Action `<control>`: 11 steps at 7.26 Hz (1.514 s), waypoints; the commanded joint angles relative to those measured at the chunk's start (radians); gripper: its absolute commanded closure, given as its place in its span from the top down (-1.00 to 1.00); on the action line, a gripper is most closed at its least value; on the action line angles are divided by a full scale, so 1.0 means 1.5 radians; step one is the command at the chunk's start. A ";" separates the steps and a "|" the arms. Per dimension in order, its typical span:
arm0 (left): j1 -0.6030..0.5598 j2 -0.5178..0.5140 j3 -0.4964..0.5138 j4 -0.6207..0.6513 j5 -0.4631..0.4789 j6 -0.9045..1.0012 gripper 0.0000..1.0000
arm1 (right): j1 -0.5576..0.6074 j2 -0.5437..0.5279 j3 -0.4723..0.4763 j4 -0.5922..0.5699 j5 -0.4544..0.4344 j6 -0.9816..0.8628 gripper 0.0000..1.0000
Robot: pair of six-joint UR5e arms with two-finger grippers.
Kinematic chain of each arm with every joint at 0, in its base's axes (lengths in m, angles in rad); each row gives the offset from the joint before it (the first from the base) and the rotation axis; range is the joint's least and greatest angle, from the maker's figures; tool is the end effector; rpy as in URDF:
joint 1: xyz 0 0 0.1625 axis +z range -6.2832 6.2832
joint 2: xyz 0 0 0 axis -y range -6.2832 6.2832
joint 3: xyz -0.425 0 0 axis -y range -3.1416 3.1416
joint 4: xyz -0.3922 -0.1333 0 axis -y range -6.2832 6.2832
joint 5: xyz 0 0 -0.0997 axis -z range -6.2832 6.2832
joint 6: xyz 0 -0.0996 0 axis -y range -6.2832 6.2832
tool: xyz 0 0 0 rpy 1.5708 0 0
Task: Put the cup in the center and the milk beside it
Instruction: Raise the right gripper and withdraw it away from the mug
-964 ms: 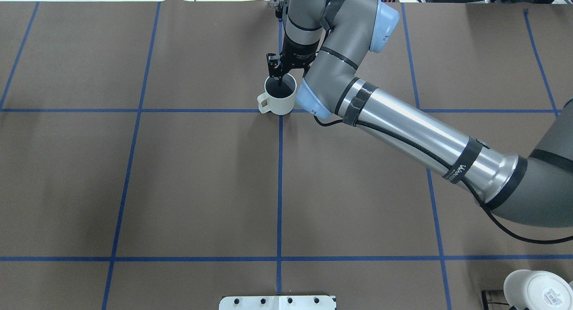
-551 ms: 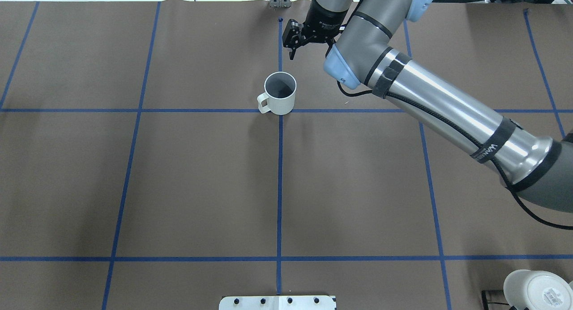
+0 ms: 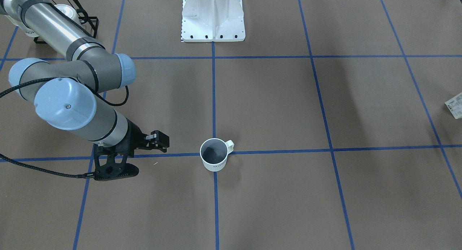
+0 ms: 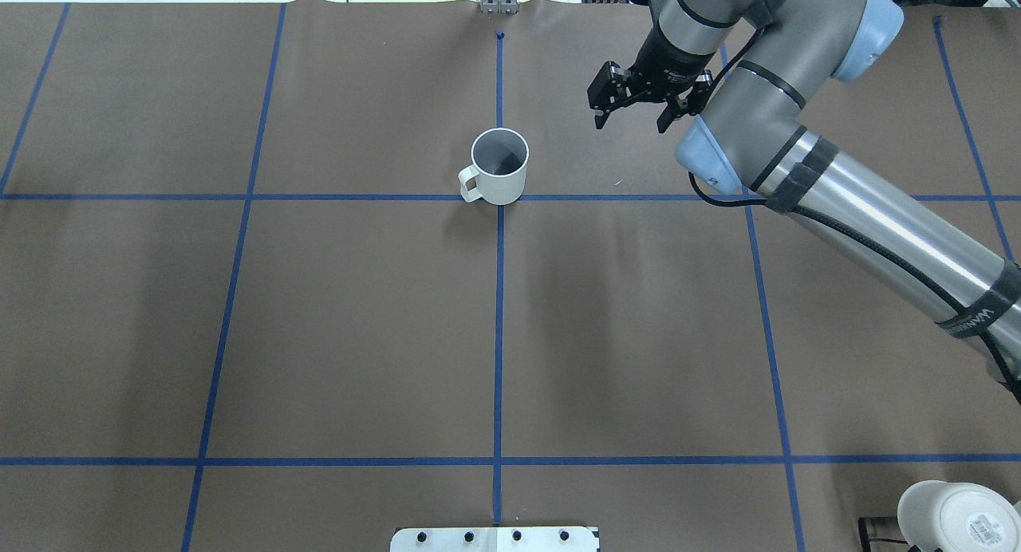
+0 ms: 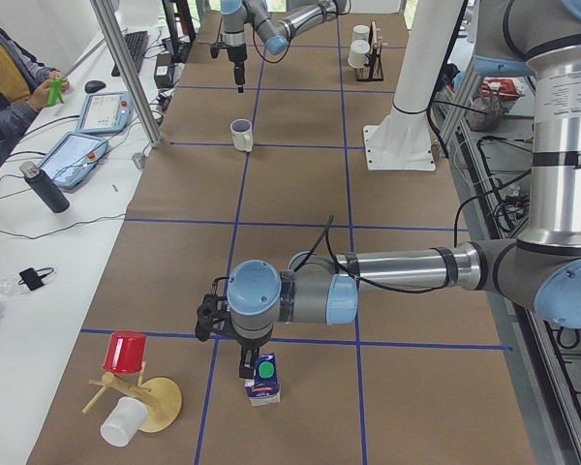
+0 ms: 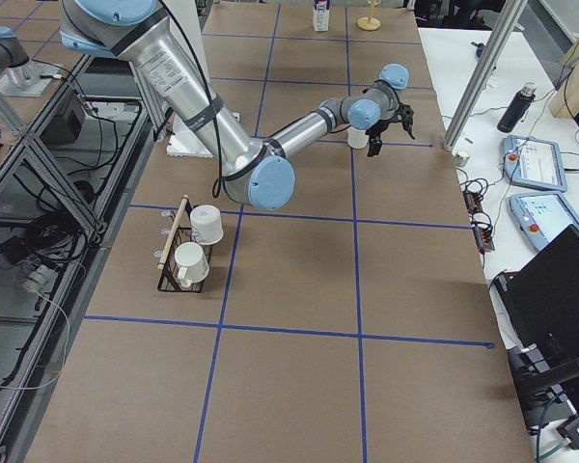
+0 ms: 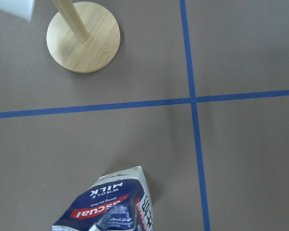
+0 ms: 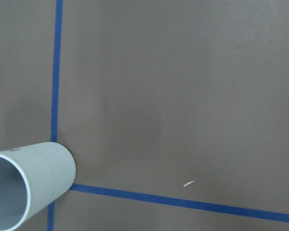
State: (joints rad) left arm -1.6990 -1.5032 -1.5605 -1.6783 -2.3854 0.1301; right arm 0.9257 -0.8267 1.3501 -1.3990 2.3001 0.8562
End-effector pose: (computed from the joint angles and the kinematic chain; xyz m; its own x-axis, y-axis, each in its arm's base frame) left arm -0.1197 -0.4524 0.6824 0.6941 0.0628 -0.7171 0.0381 0.9916 0.1237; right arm -0.3985 -0.6409 0.2723 0.5710 -0.0538 0.8192 0.0464 0.9984 0.0332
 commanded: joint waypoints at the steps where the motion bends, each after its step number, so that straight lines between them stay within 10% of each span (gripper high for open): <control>1: -0.001 -0.006 0.032 -0.003 -0.001 0.000 0.97 | 0.029 -0.101 0.086 -0.001 -0.008 -0.003 1.00; 4: -0.001 -0.006 0.045 -0.004 -0.001 -0.007 0.97 | 0.089 -0.205 0.216 -0.067 -0.009 -0.042 1.00; 11: -0.001 -0.018 0.082 -0.007 -0.001 -0.033 0.97 | 0.091 -0.222 0.227 -0.067 -0.013 -0.043 1.00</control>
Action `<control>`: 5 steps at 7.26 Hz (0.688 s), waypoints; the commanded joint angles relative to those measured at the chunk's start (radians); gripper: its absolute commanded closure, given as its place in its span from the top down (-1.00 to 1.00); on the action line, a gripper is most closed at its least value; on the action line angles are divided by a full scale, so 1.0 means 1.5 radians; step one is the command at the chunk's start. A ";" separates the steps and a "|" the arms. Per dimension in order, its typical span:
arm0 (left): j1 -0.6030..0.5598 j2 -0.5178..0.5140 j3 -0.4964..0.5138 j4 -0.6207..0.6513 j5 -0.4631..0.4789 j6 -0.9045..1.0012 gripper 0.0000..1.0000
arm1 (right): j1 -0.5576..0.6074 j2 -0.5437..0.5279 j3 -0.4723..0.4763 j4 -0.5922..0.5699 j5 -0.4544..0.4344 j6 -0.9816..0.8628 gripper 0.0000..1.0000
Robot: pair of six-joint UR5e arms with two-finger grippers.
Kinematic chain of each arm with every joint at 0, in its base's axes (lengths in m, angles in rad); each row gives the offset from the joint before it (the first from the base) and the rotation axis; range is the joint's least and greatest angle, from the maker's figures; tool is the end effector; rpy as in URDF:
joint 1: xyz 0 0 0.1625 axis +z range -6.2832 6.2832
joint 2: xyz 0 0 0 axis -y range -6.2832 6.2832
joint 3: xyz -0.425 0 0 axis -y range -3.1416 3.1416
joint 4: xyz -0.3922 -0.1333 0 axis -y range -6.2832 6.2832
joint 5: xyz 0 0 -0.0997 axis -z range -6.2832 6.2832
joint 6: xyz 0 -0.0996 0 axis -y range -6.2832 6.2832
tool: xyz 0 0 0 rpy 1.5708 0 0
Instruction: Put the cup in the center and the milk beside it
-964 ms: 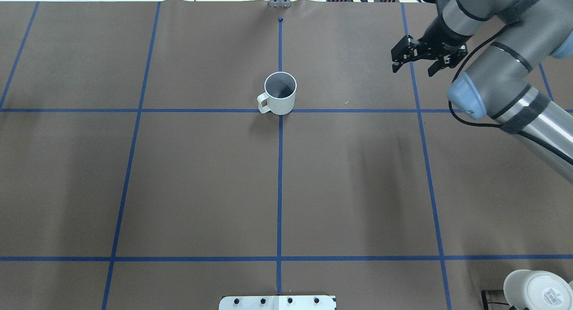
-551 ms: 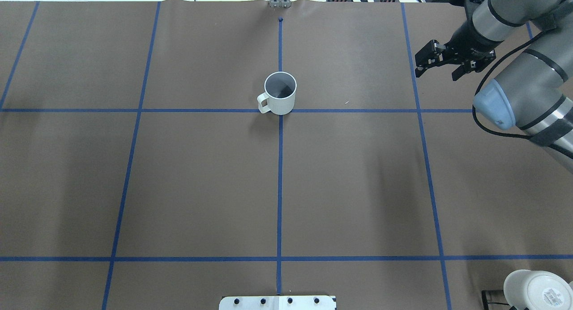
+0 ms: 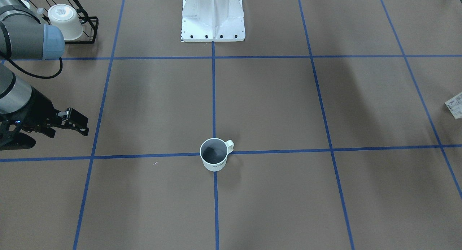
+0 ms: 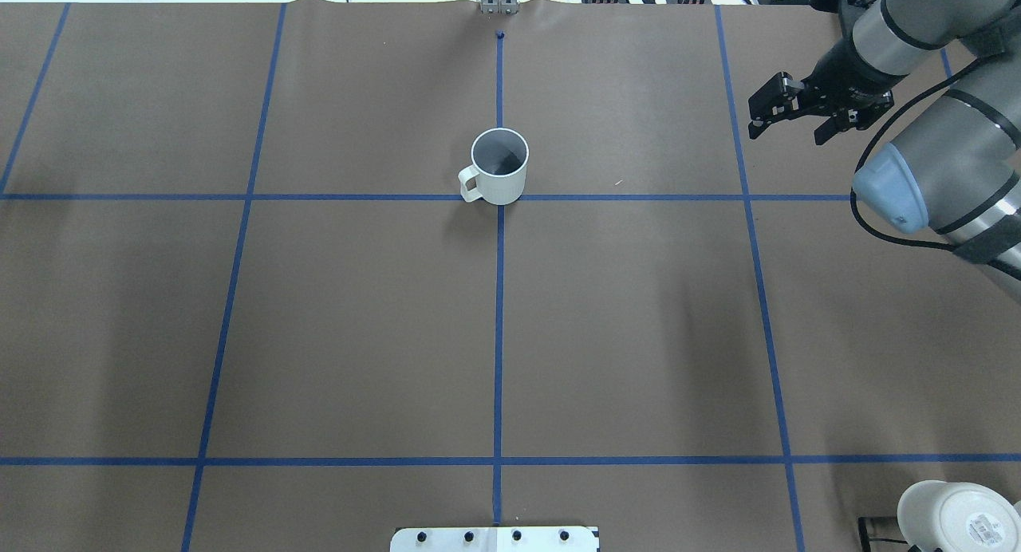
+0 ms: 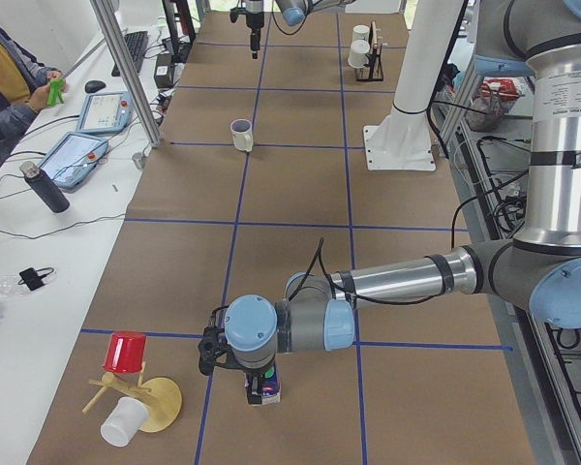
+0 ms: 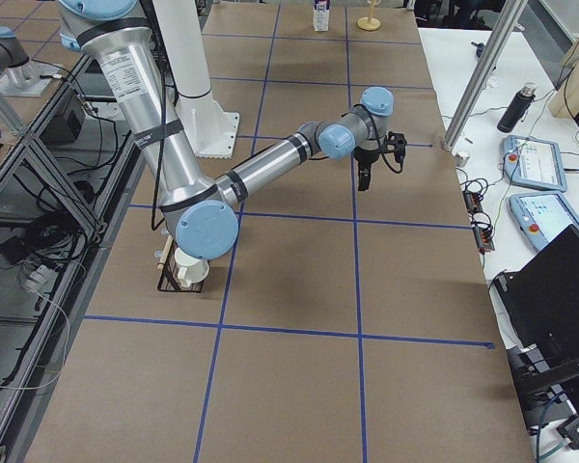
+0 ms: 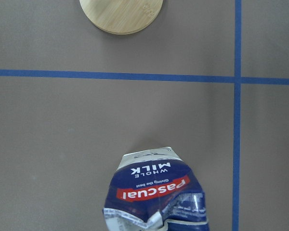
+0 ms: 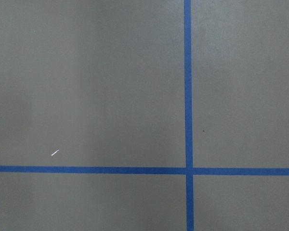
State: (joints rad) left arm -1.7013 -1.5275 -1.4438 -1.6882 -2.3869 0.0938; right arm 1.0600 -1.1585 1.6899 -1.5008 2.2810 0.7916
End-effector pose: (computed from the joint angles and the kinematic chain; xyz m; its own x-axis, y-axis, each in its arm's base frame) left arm -0.1206 -0.4522 0.7270 0.6834 -0.0340 -0.7292 0.0662 0.9977 0.0155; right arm -0.2500 -0.5859 0.3590 0.6249 0.0252 0.7803 -0.0590 0.9981 0.0151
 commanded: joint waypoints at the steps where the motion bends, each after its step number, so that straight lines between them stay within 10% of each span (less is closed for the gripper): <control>1: 0.000 -0.005 0.013 -0.010 0.001 -0.015 0.97 | 0.002 -0.002 0.000 0.000 0.000 -0.001 1.00; 5: 0.002 -0.011 0.043 -0.063 0.001 -0.080 0.97 | 0.002 -0.004 0.000 -0.001 0.000 -0.001 1.00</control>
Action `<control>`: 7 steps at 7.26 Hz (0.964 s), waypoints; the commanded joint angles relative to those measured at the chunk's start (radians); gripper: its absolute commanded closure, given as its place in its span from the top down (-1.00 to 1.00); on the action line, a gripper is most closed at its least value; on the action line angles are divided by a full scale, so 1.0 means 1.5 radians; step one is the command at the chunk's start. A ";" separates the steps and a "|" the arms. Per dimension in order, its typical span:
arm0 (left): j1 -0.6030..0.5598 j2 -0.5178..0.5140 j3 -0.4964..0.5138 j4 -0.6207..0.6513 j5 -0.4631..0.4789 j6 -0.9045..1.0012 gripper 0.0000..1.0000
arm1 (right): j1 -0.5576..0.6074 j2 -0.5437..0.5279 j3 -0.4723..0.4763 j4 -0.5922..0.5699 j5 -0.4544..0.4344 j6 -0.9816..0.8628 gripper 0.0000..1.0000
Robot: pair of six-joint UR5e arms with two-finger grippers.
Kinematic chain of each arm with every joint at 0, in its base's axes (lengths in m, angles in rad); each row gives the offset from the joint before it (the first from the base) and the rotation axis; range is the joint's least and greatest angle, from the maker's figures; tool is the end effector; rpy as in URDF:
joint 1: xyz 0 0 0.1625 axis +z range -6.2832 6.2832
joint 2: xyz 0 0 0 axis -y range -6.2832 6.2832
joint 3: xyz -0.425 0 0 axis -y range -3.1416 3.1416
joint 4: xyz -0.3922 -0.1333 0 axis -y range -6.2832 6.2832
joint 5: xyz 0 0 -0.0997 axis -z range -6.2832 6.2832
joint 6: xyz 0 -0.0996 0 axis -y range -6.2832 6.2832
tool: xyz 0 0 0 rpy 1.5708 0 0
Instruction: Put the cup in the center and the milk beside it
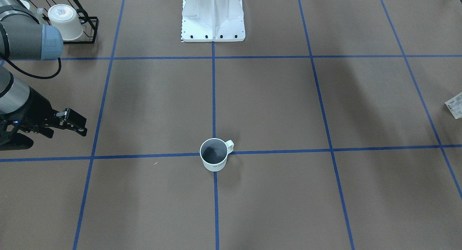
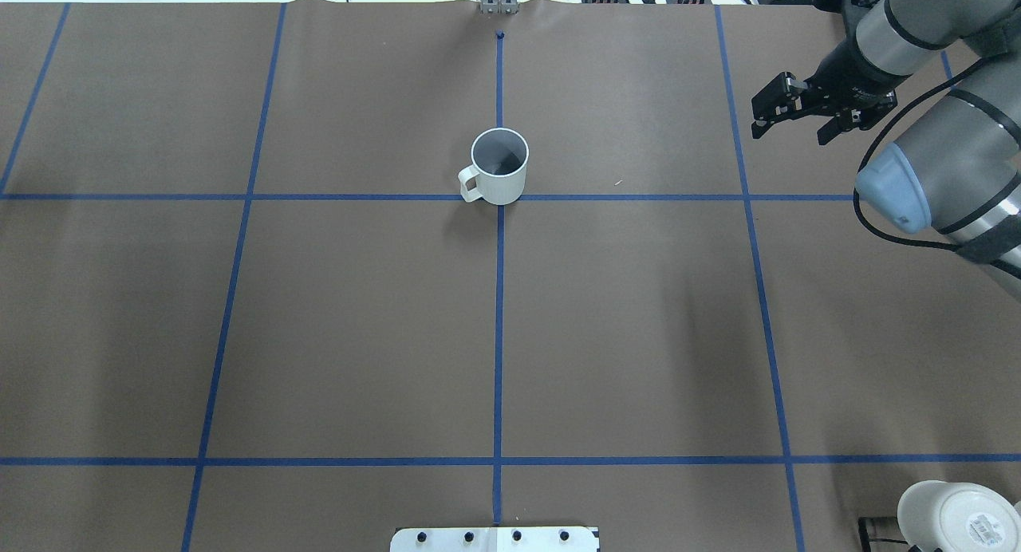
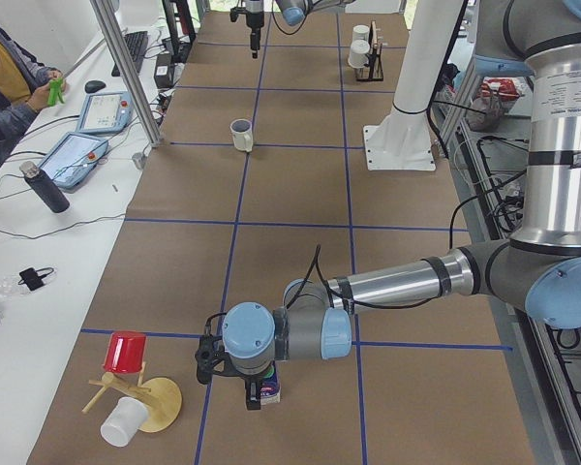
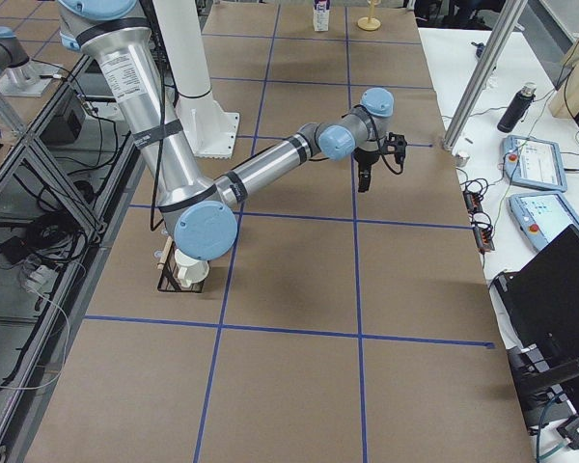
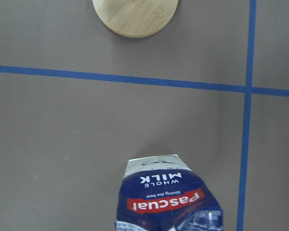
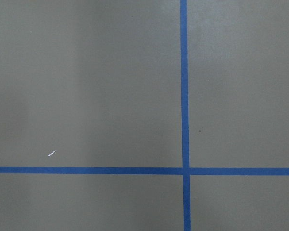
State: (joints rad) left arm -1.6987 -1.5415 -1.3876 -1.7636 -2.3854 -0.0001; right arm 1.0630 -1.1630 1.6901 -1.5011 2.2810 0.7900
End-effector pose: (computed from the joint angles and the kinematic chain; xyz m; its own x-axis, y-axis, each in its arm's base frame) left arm -0.1202 -0.4577 0.7403 0.6787 -0.1018 -0.7273 0.1276 0.9916 -0.0198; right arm -0.2478 -0.5859 0.3618 0.6266 0.0286 0.7788 -0.0610 0.9981 0.0125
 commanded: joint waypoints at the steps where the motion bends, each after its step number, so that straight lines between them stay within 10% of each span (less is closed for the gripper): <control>1: 0.000 -0.003 0.004 -0.014 -0.001 -0.026 0.96 | -0.001 -0.004 0.001 0.000 0.000 0.000 1.00; 7: 0.012 0.002 0.002 -0.028 -0.001 -0.080 0.96 | -0.002 -0.005 0.001 0.000 0.000 0.000 1.00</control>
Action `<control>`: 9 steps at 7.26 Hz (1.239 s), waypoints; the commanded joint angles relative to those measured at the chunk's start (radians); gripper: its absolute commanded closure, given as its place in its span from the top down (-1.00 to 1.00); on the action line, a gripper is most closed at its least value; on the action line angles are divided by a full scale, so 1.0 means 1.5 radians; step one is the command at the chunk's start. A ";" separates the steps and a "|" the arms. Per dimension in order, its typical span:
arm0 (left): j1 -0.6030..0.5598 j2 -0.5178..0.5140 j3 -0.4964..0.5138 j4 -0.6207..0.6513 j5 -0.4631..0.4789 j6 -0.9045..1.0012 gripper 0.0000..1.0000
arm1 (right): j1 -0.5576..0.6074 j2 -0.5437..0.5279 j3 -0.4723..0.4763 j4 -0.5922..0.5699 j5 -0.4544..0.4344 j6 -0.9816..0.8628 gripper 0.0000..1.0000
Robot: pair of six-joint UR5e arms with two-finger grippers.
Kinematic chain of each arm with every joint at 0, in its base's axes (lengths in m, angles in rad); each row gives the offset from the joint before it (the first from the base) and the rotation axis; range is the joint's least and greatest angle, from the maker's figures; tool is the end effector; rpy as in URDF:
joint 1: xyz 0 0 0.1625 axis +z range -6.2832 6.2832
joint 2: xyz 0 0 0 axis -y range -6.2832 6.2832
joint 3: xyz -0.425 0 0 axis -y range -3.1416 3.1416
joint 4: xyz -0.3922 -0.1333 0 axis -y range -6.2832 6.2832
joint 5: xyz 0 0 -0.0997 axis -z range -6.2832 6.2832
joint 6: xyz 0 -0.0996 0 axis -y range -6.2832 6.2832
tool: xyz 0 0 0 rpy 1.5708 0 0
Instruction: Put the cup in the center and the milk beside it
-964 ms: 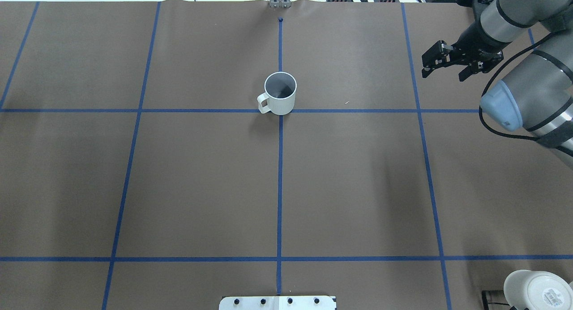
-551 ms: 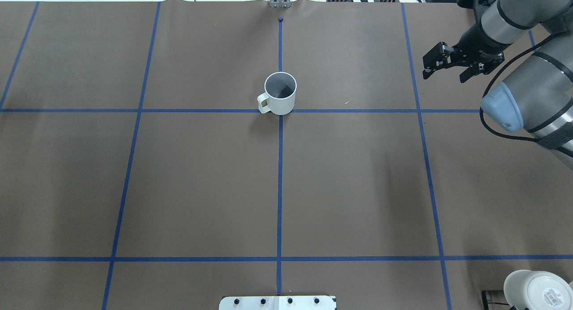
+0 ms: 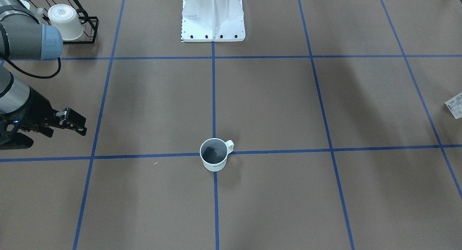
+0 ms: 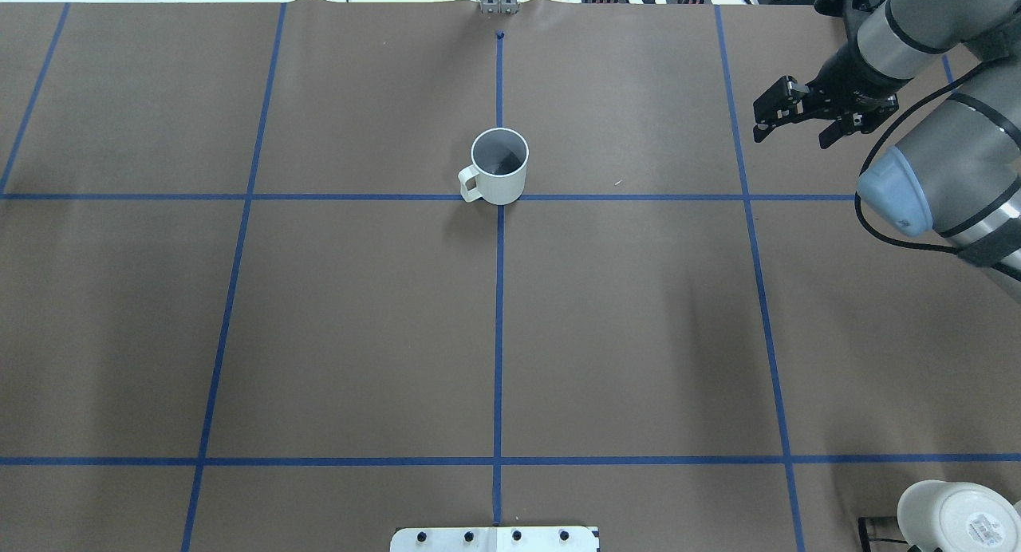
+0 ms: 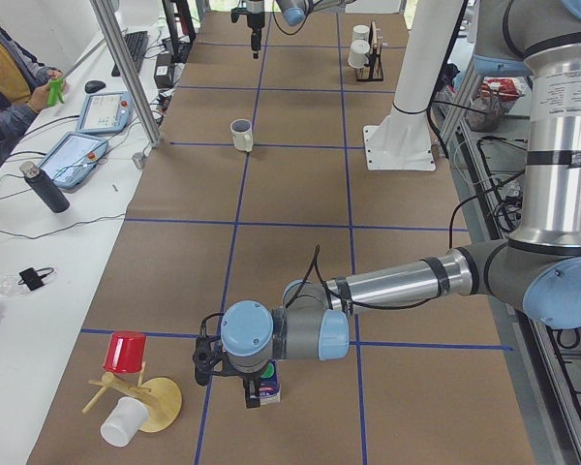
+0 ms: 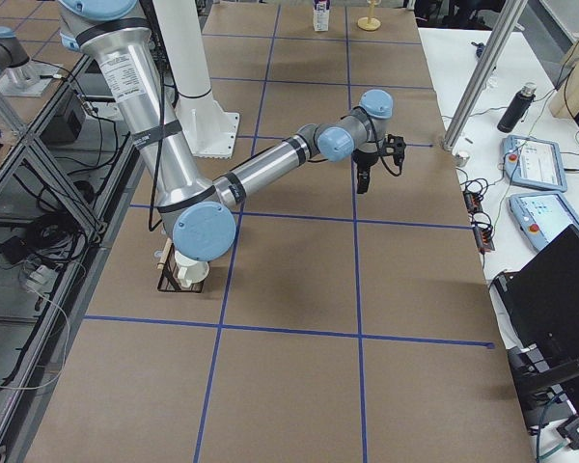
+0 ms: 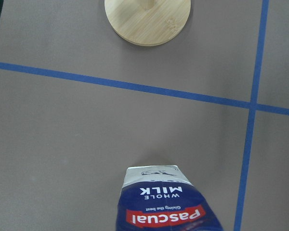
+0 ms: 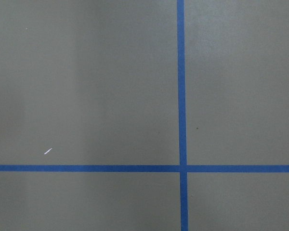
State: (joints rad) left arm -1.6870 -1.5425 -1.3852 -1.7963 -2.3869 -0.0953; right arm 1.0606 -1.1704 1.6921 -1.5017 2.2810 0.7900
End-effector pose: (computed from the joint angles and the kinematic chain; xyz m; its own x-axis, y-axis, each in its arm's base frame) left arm -0.1150 -0.4615 0.7377 0.6673 -0.1652 -0.7262 0.1803 0.9819 -0.0578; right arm -0.2483 -0.5836 0.3656 0.6290 0.0311 0.7768 -0.0586 0.9983 0.0074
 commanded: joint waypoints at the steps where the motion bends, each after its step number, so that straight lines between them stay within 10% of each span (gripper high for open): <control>1: 0.007 0.005 0.001 -0.009 0.000 -0.017 0.96 | 0.000 -0.001 0.000 0.000 0.000 0.000 1.00; 5: 0.017 0.008 0.017 -0.026 0.001 -0.021 0.95 | -0.001 -0.004 0.000 0.001 0.000 0.000 1.00; 9: 0.030 0.012 0.012 -0.064 0.000 -0.085 -0.43 | 0.006 -0.006 0.008 0.000 0.001 0.000 1.00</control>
State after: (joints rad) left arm -1.6519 -1.5181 -1.3620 -1.8752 -2.3866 -0.1809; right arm 1.0636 -1.1774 1.6973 -1.5017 2.2820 0.7900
